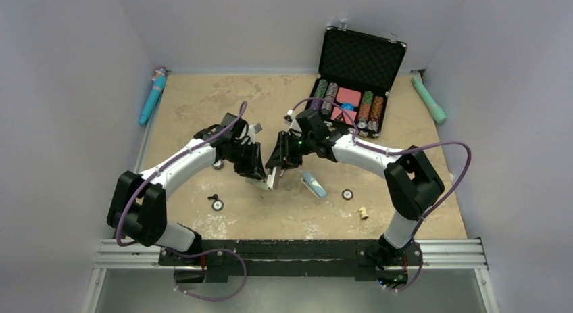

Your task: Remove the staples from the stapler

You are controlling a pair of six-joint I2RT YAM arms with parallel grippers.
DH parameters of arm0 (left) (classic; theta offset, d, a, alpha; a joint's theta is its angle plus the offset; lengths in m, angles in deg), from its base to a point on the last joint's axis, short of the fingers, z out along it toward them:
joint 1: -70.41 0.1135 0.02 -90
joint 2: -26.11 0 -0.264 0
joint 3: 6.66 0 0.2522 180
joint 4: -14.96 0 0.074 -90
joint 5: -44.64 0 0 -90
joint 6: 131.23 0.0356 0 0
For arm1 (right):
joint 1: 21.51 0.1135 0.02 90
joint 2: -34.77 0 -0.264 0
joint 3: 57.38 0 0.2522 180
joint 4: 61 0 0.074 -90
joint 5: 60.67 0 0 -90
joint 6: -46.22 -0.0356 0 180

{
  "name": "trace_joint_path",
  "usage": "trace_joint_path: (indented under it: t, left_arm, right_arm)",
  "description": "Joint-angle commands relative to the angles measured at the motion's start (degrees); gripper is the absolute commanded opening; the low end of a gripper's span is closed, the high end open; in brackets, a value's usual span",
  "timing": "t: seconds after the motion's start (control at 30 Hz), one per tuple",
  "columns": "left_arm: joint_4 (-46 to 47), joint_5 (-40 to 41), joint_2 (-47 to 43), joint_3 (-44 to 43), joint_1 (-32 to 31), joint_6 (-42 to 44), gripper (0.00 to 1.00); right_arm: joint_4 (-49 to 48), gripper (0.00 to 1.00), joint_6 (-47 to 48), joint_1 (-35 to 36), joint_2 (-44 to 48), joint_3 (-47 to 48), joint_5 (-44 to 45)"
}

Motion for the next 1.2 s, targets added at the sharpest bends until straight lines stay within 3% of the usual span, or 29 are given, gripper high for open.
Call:
trace_joint_path:
  t: [0.0, 0.13, 0.47, 0.73, 1.03, 1.17]
  left_arm:
    - [-2.0, 1.1, -2.4, -0.9, 0.0, -0.2, 0.33]
    - [-5.1, 3.7, -3.8, -4.3, 0.1, 0.9, 0.48]
    - [-17.7, 12.0, -8.8, -22.3, 0.1, 3.5, 0.81]
    - [-18.5, 10.9, -17.1, -23.0, 0.1, 3.4, 0.83]
    - [-11.2, 12.7, -33.2, -12.1, 0.2, -0.4, 0.83]
    - [-12.2, 9.1, -36.1, -13.0, 0.2, 0.1, 0.85]
  right_arm:
    - [-4.1, 0.00, 0.0, -0.3, 1.4, 0.3, -0.5]
    - [-3.0, 0.00, 1.1, -0.3, 1.7, 0.3, -1.1]
    - [-2.5, 0.00, 1.7, -0.2, 3.8, -1.7, -1.1]
    - [-1.7, 0.00, 1.8, -0.2, 5.2, 1.8, -1.9]
    - [-5.2, 0.00, -2.3, -0.5, 7.3, 5.9, -5.9]
    - [-6.6, 0.00, -3.3, -0.5, 7.9, 8.5, -8.5]
